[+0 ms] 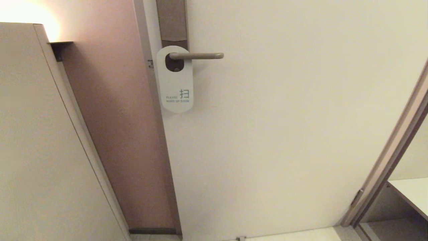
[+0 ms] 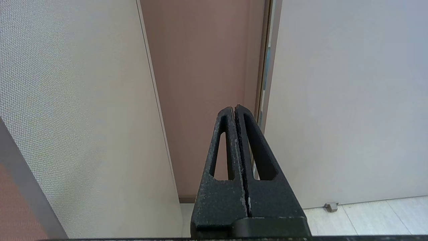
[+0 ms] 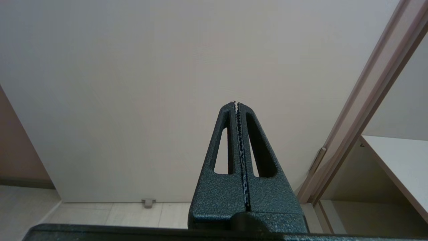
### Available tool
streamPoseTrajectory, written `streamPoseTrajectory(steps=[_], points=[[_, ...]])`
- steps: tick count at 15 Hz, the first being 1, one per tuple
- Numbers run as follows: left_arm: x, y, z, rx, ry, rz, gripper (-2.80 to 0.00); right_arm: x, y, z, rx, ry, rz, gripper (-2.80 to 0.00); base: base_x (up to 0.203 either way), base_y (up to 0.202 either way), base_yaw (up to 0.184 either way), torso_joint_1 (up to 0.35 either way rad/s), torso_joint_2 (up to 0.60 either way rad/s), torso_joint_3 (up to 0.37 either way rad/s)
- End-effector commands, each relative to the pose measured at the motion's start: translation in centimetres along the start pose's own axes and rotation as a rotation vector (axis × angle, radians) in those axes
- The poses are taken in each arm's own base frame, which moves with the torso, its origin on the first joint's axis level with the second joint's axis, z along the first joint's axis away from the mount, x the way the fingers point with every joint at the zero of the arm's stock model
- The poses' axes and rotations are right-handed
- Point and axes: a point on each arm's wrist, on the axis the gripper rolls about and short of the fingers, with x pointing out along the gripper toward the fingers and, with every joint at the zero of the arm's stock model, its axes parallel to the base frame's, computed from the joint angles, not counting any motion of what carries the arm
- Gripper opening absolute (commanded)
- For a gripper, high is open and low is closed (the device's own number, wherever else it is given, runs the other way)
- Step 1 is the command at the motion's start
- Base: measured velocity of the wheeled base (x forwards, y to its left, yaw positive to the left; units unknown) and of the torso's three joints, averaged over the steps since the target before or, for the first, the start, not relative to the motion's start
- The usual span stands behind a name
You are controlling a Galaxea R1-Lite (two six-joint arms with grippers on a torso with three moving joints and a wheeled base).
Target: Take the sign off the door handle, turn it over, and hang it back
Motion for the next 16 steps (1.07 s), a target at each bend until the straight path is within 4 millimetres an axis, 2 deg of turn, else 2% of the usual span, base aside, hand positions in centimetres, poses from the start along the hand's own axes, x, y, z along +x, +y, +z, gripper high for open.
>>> streamPoseTrajectory(steps=[1, 16], points=[[0.01, 0.0, 0.0, -0.001, 0.001, 0.001, -2.8, 0.01, 0.0, 0.01, -0.001, 0.001, 0.0, -2.8, 0.0, 0.0, 0.0, 0.0, 0.0, 0.0], [0.01, 0.0, 0.0, -0.001, 0.001, 0.0, -2.8, 0.01, 0.0, 0.01, 0.001, 0.0, 0.0, -2.8, 0.0, 0.0, 0.0, 0.0, 0.0, 0.0]])
